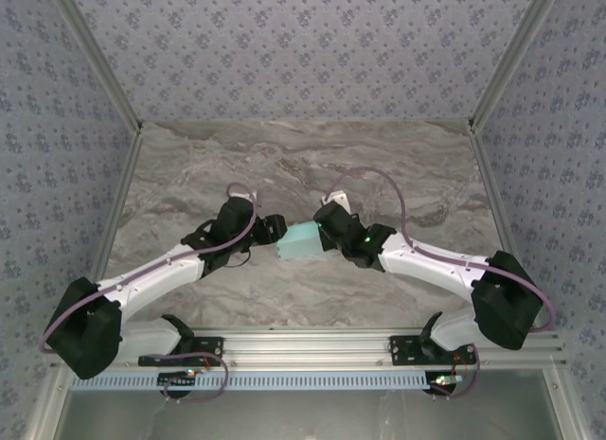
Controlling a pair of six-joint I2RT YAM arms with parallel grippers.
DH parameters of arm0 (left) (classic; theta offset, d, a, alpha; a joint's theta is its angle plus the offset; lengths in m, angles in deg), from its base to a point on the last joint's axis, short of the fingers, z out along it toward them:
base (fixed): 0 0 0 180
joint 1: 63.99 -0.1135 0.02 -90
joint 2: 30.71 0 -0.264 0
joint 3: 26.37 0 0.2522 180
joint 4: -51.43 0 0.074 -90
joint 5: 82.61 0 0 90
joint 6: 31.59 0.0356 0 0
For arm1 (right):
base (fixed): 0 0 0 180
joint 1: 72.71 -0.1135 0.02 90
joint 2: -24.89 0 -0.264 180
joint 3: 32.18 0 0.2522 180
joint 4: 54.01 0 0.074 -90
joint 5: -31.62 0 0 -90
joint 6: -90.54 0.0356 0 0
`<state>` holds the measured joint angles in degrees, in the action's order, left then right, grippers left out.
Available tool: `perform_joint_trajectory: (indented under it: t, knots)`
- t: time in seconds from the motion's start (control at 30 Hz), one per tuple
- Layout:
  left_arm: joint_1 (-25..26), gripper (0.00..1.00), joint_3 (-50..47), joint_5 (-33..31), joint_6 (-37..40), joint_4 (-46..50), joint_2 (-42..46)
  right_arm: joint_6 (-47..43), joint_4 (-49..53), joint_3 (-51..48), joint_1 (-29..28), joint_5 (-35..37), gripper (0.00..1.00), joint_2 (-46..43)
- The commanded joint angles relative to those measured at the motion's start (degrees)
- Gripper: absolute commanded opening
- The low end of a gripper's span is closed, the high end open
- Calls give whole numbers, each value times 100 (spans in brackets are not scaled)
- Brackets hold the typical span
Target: Fold the paper box
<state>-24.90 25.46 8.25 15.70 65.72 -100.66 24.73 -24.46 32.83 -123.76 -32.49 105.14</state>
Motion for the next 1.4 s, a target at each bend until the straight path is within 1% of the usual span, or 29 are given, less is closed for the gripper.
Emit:
perform_joint_trajectory:
  t: [0.0,0.13,0.3,0.47,0.67,0.83,0.93,1.1,1.3,1.37]
  knots:
    - [28,61,-263,90,-65,168,-119,-1,318,-59,-46,65,5,-27]
    - [97,60,-342,32,-77,149,-170,-46,381,-3,-45,65,7,-37]
    - [185,60,-422,-93,-82,144,-218,-193,421,44,-72,113,19,-181]
    - [282,60,-381,-266,-53,180,-229,-299,424,61,-88,49,29,-396]
    - [318,60,-328,-332,-22,208,-264,-377,662,174,-107,-67,39,-695]
    - [330,60,-283,-371,19,247,-245,-606,801,343,-31,-212,45,-883]
    - [338,60,-266,-385,49,245,-225,-778,741,434,230,-708,48,-832]
    - [352,60,-229,-404,94,274,-217,-872,589,566,944,-1957,50,-607]
    - [354,60,-198,-438,137,298,-190,-852,276,576,1773,-3362,51,-256]
    - [349,60,-198,-447,146,298,-203,-792,183,543,1936,-3645,51,-138]
